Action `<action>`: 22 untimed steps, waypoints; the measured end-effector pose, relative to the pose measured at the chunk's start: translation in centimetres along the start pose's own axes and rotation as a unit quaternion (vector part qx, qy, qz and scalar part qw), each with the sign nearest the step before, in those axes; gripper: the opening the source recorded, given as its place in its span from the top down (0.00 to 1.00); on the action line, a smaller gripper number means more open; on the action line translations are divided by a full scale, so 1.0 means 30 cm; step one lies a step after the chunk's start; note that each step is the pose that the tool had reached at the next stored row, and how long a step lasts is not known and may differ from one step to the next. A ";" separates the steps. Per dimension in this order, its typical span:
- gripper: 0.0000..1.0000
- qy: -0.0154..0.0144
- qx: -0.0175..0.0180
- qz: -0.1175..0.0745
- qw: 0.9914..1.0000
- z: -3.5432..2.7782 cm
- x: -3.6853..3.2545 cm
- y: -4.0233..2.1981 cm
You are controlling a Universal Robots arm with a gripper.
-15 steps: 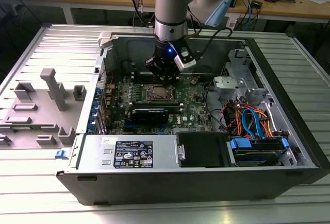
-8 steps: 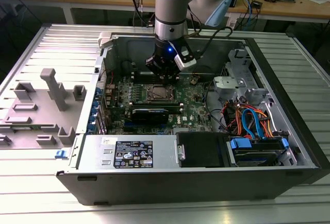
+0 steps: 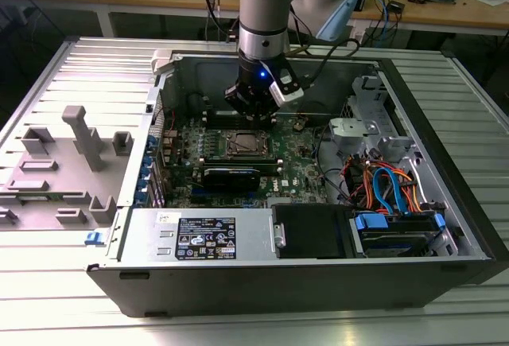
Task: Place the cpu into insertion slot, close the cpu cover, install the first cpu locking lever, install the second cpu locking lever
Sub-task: 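Install the first cpu locking lever, then install the second cpu locking lever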
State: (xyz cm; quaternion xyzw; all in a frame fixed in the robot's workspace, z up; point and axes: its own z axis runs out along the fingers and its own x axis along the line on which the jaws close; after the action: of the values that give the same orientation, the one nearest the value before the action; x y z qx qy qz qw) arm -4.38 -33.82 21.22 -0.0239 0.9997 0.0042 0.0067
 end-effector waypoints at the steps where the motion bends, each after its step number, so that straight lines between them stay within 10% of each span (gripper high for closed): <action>1: 0.89 0.000 0.000 0.000 1.000 0.000 0.000 0.000; 22: 0.89 0.000 0.000 0.000 1.000 -0.001 0.001 -0.022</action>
State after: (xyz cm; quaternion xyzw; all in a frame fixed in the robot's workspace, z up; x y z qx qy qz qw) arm -4.38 -34.50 21.24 -0.0238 0.9997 0.0041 0.0067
